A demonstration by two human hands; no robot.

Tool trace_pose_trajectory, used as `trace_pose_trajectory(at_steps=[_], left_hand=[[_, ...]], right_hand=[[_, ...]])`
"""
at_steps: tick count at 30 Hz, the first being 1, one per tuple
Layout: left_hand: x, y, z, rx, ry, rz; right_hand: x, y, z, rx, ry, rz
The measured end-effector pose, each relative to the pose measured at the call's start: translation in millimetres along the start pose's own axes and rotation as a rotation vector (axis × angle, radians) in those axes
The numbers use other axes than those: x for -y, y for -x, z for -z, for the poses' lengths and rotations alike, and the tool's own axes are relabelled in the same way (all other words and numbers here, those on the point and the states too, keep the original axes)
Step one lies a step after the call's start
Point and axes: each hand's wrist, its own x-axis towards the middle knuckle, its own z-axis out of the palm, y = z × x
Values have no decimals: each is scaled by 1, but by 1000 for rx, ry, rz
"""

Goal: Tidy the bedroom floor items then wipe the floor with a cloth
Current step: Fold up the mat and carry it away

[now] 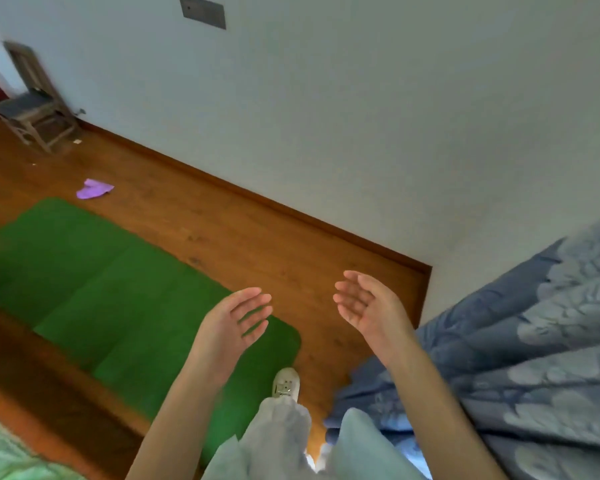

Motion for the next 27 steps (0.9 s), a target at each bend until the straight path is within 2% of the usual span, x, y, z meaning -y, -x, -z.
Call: trace_pose_trajectory(at_steps=[6, 12, 20, 27], left_hand=[[-37, -72, -35, 69, -152, 12], [-81, -134, -60, 144, -151, 11], [-115, -197, -74, 94, -164, 30], [-141, -253, -85, 7, -78, 6]], right_hand=[[32, -60, -1, -81, -86, 46], [62, -115, -16, -135, -116, 85], [89, -178, -29, -172, -92, 67], [119, -258, -53, -112, -4, -10]])
